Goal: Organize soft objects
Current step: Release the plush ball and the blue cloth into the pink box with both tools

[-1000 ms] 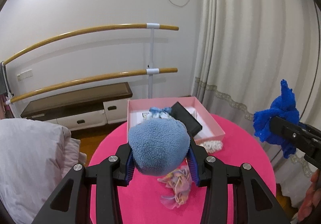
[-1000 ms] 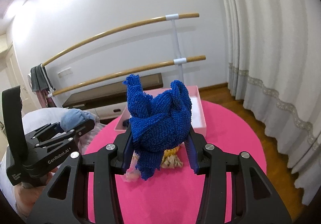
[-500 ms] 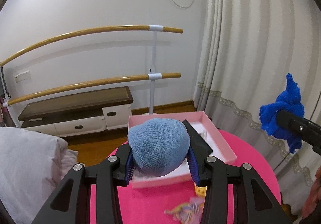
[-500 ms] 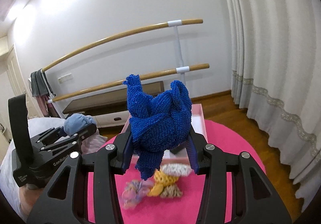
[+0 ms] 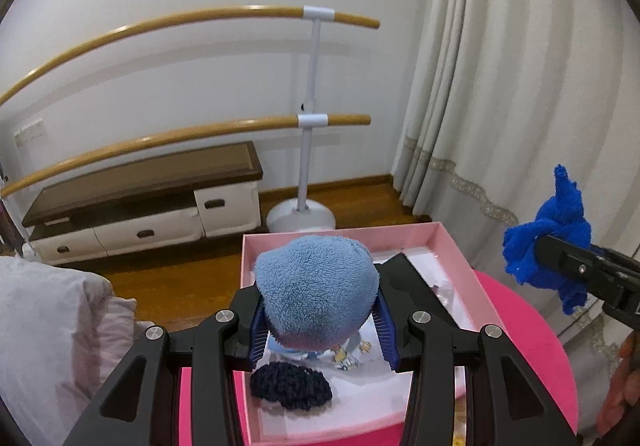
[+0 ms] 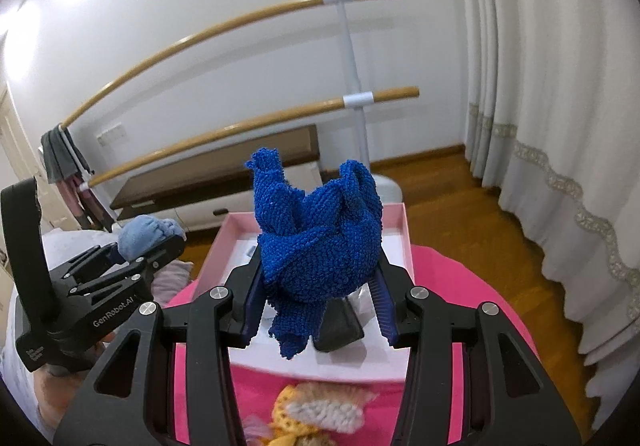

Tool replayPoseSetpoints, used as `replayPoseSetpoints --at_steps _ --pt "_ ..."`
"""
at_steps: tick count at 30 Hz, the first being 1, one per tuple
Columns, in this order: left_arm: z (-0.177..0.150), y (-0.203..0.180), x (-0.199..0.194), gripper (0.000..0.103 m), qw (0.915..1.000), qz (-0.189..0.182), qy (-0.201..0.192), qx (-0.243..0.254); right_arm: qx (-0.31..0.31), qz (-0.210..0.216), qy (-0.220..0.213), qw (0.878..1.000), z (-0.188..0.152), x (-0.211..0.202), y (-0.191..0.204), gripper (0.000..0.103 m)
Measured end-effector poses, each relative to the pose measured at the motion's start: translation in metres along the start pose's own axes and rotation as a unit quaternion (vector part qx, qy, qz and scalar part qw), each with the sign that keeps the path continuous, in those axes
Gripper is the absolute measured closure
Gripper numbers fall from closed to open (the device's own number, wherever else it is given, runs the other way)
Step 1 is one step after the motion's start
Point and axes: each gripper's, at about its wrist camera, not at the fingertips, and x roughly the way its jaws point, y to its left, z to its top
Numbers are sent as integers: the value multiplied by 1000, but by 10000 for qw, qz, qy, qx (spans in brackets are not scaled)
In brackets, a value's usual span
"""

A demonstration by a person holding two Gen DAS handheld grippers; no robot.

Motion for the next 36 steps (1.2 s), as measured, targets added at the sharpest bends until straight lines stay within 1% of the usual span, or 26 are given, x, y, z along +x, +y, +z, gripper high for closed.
replayPoseSetpoints --at_steps 7,12,19,21,22,23,25,26,27,28,29,30,31,32,33,35,36 --pt "43 6 73 62 9997 30 242 -70 67 -74 331 9994 6 48 -18 60" --pt "57 8 112 61 9990 62 430 -74 90 -129 491 9987 12 76 -24 60" --pt "81 9 176 59 9963 30 857 -97 202 -240 841 9960 16 118 -36 60" --pt "87 10 193 53 9951 75 980 -103 262 -278 935 9949 17 128 -41 59" --pt "90 11 200 43 9945 101 1036 -112 294 -299 983 9943 16 132 -44 58" --pt "92 12 204 35 9942 121 1067 -112 328 -324 1056 9933 15 137 -47 54" --pt "97 12 211 30 9940 189 1076 -70 421 -322 1192 9914 11 146 -53 50" --pt "95 12 208 25 9940 248 1065 -57 472 -286 1229 9909 9 149 -56 48" --pt "94 11 208 22 9941 298 1039 -46 544 -238 1256 9903 6 150 -59 48" --pt "95 10 207 15 9944 338 1000 -43 591 -212 1256 9901 4 150 -62 47" --pt "93 9 203 11 9947 397 946 -39 638 -203 1244 9900 4 149 -64 37" --pt "94 9 201 10 9949 427 911 -34 693 -203 1209 9900 3 146 -66 30" --pt "95 8 200 9 9952 451 873 -31 754 -204 1156 9902 3 143 -68 14" --pt "96 7 199 8 9954 463 837 -36 804 -201 1100 9905 3 139 -69 1" --pt "93 6 196 7 9956 470 805 -39 840 -188 1028 9910 3 134 -70 0" --pt "91 2 187 0 9963 469 715 -8 866 -221 961 9914 3 127 -73 0" --pt "90 0 182 0 9968 465 654 26 855 -281 921 9917 2 123 -72 0"
